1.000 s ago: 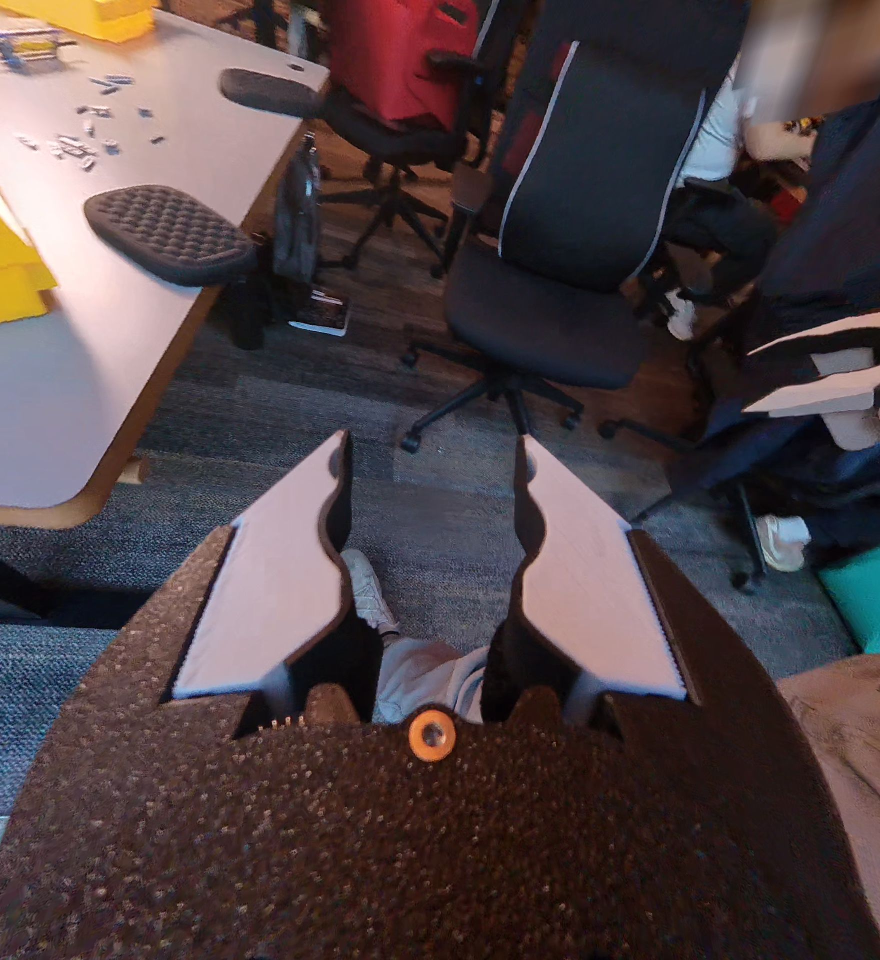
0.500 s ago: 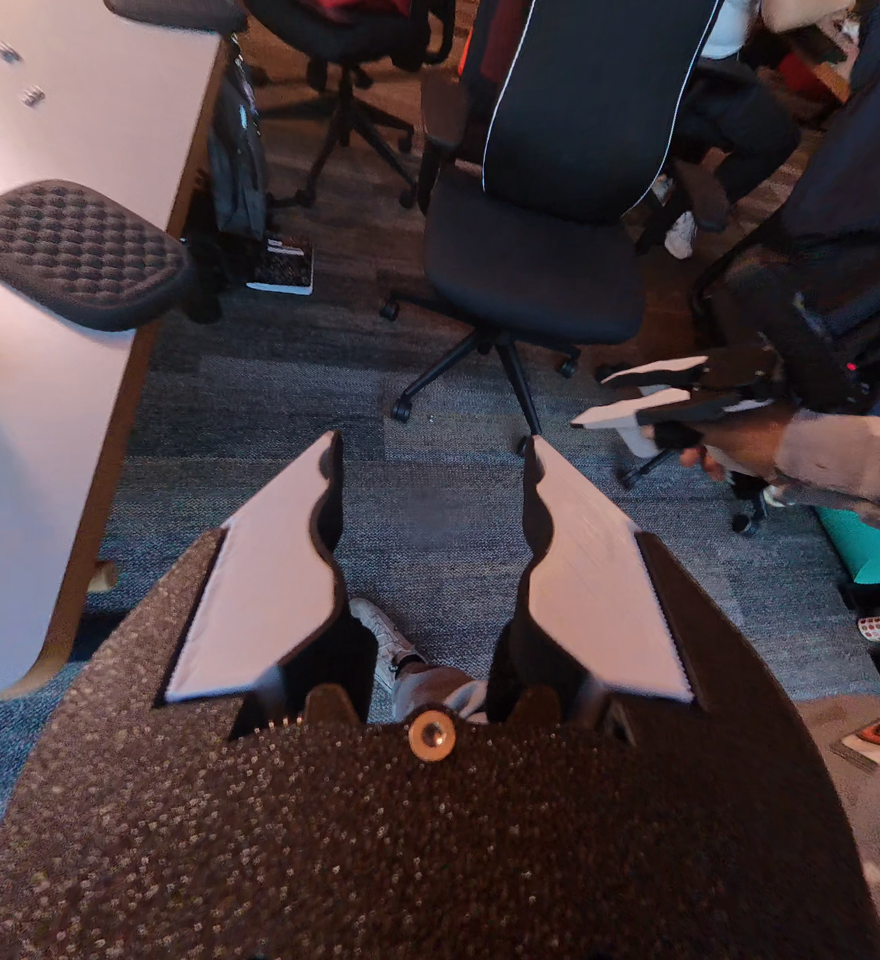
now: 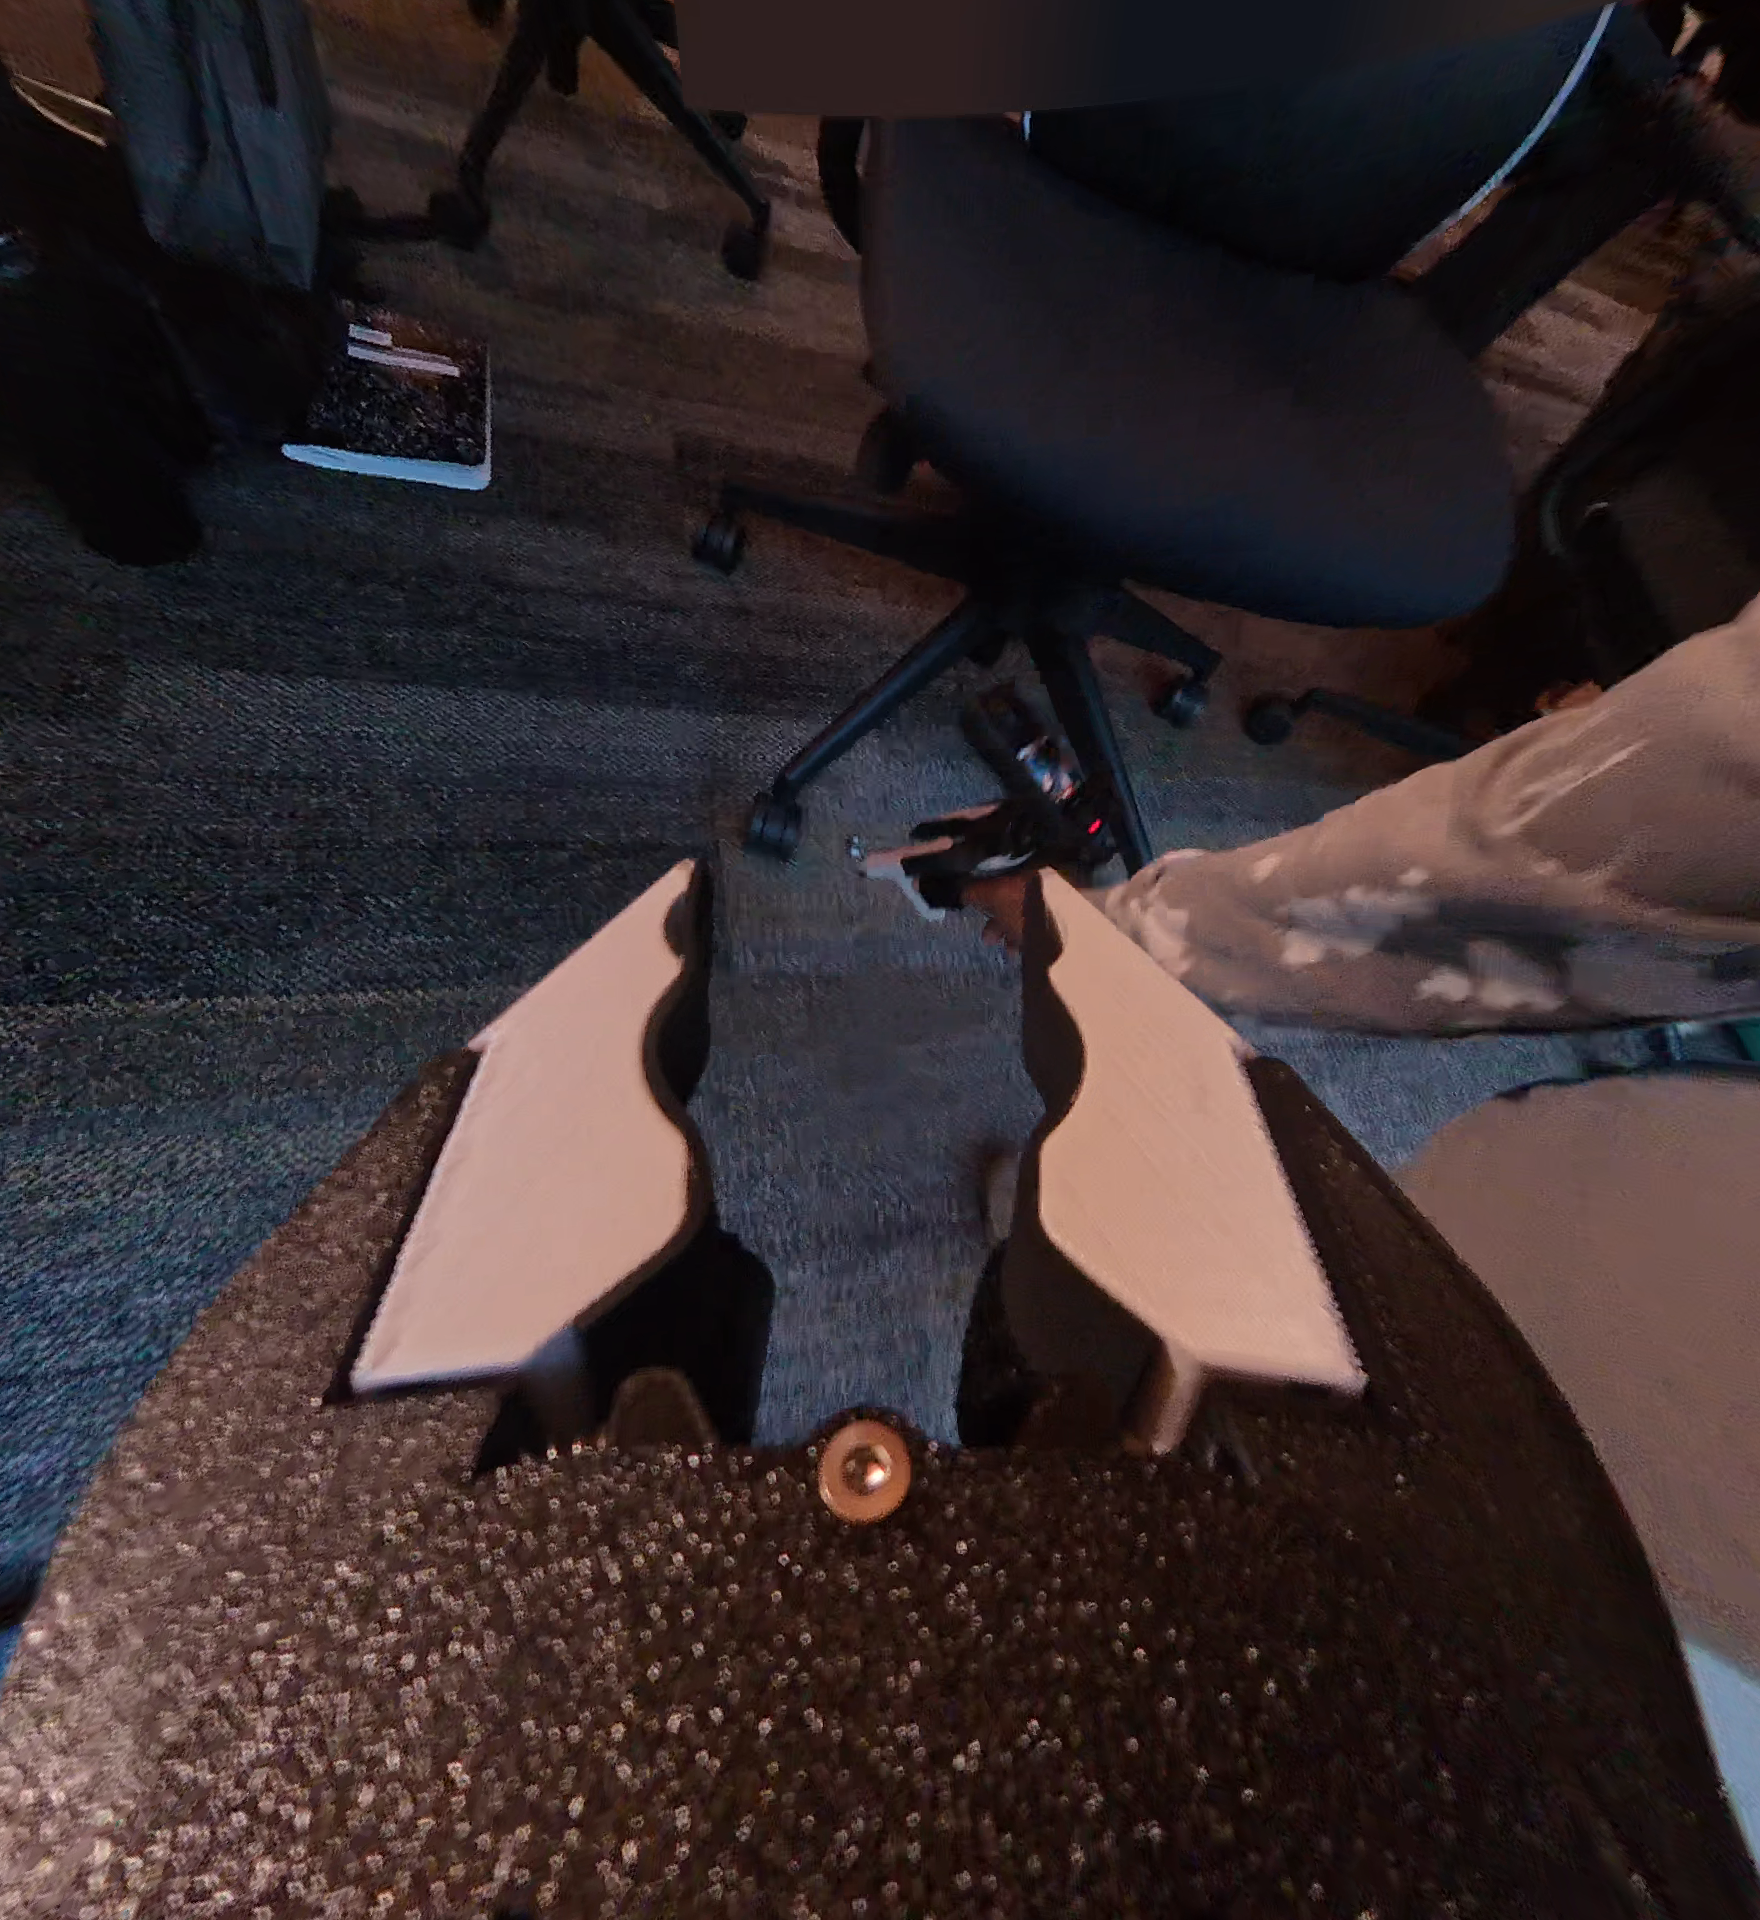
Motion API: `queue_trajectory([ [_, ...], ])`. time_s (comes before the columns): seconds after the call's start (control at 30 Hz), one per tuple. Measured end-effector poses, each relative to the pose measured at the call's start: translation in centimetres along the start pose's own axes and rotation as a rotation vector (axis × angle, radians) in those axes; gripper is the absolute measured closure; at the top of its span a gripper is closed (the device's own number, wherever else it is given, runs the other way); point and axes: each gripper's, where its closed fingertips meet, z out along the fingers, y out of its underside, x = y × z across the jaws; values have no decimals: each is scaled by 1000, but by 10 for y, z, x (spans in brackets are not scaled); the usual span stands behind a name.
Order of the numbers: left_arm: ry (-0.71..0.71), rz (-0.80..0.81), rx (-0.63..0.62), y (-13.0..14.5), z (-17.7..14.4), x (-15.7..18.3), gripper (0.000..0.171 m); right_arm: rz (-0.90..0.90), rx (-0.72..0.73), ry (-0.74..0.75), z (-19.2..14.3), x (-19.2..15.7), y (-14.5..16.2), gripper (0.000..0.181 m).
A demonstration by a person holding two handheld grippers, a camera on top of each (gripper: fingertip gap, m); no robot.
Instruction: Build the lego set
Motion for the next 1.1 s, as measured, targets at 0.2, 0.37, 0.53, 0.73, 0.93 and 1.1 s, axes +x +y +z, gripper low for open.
queue_trajectory([
  [0.2,31,-19,-78,29,71,-13,114,54,-9,110,148,99,20,135],
  [0.37,14,7,-143,30,105,-12,115,51,-68,148,185,120,42,161],
  [0.53,28,36,-180,27,131,1,115,75,-18,123,187,127,40,175],
  [0.73,50,42,-196,26,146,21,117,53,-47,48,174,121,42,176],
  [0.93,70,7,-92,-69,133,68,128,-112,-134,-286,-19,-2,39,176],
  [1.1,68,49,28,-237,97,119,124,-199,-24,-564,-297,-103,-84,175],
])
